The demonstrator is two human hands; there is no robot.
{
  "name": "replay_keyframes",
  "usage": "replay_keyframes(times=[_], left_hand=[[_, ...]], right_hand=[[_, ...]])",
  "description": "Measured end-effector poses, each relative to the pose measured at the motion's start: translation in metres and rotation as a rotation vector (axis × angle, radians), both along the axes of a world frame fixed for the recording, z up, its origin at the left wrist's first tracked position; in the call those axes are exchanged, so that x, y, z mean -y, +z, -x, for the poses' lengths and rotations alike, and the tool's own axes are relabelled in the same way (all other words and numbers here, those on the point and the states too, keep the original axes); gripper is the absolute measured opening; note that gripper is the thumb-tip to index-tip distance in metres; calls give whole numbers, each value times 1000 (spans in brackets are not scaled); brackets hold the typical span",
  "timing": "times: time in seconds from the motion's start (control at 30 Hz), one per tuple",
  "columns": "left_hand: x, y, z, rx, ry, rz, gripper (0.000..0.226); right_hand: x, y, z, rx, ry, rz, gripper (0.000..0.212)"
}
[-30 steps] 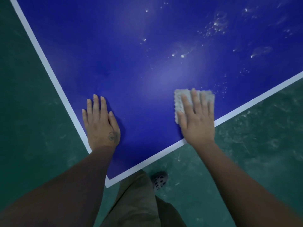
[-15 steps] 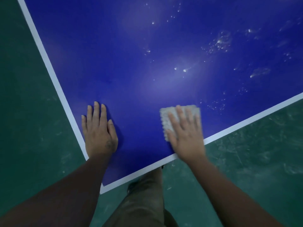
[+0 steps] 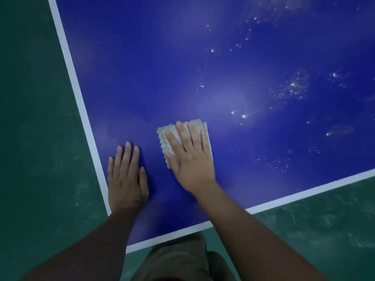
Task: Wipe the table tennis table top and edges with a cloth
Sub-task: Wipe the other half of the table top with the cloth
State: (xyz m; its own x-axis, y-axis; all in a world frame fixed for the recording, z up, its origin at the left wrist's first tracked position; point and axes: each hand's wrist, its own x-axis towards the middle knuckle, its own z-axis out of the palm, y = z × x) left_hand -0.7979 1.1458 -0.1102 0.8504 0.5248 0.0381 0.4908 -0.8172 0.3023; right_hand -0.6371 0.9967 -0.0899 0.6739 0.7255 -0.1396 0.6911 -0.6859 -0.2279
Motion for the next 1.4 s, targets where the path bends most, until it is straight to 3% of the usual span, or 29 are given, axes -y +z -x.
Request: replay_keyframes(times=[0.1, 0.3, 0.4, 0.53, 0.7, 0.87, 1.03, 1.13, 1.3, 1.4], left_hand=[[0, 1, 0, 2, -5, 6, 59], [0, 3, 0, -11, 2, 31, 59], [-1, 3, -1, -23, 7, 30, 59], [0, 5, -1, -17, 13, 30, 58], [1, 6, -2, -7, 27, 17, 58], [5, 5, -6, -32, 43, -11, 58], [14, 15, -46, 54, 116, 85, 58], [10, 18, -105, 123, 149, 119, 54], [-3, 20, -200, 306, 423, 231, 52], [-8, 16, -232, 297, 456, 198, 52]], right_hand=[[23, -5, -39, 24, 23, 1, 61], [139, 6, -70, 91, -270, 164, 62], [130, 9, -44, 70, -276, 197, 64], [65, 7, -6, 34, -80, 115, 63], [2, 2, -32, 38, 67, 6, 61], [58, -4, -94, 106, -20, 20, 60], [132, 4, -111, 92, -167, 155, 62], [97, 5, -102, 78, -129, 128, 62], [-14, 0, -112, 88, 101, -35, 59], [-38, -5, -143, 87, 132, -70, 61]])
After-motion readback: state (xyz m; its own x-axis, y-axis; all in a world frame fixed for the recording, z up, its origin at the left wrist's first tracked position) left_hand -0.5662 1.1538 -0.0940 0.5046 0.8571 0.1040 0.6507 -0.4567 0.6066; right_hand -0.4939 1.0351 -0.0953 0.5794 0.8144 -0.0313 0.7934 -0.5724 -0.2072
